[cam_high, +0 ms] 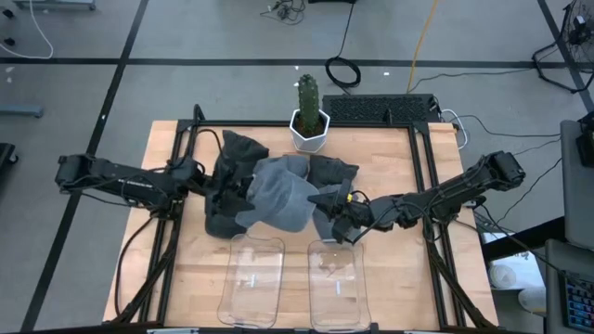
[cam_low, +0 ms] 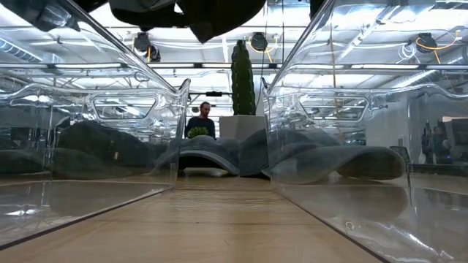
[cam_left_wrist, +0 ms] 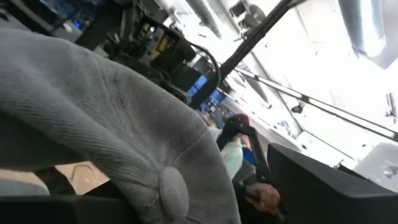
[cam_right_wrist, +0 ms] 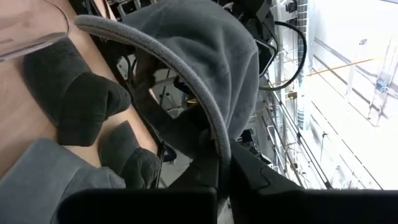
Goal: Pick & Place hat
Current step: Put the top right gray cap into the left transparent bin
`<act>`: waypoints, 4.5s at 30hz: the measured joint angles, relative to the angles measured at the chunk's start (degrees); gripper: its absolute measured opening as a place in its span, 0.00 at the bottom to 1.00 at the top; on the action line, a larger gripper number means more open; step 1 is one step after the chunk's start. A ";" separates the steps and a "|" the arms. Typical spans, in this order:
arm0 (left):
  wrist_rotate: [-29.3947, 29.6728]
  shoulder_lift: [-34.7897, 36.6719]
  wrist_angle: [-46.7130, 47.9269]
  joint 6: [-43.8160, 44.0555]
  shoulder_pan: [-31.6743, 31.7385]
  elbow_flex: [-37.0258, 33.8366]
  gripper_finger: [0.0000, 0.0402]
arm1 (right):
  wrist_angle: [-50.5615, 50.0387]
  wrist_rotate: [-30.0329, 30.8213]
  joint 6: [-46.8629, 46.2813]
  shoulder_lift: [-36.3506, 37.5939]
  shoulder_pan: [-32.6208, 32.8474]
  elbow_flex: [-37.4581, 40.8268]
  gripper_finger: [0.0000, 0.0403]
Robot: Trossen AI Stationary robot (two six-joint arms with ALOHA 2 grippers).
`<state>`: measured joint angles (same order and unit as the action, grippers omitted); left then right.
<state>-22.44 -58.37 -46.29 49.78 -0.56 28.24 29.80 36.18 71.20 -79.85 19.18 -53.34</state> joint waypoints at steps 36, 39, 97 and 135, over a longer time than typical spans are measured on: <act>-1.63 1.13 0.19 4.77 4.22 0.68 0.55 | 4.24 5.54 5.62 0.00 2.62 0.00 0.00; -3.56 1.42 1.96 4.58 3.75 0.68 0.48 | 3.77 5.73 4.73 0.01 2.04 0.00 0.00; -16.09 0.64 47.23 -17.36 -11.28 14.04 0.00 | -38.86 -6.69 -61.22 20.83 -12.44 0.04 0.63; -12.25 -7.51 52.13 -28.49 -20.96 14.08 0.00 | -38.27 -17.03 -62.88 21.14 -16.96 0.02 0.63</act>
<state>-34.69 -65.88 5.85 21.28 -21.53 42.33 -8.47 19.16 8.32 -58.72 2.22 -53.32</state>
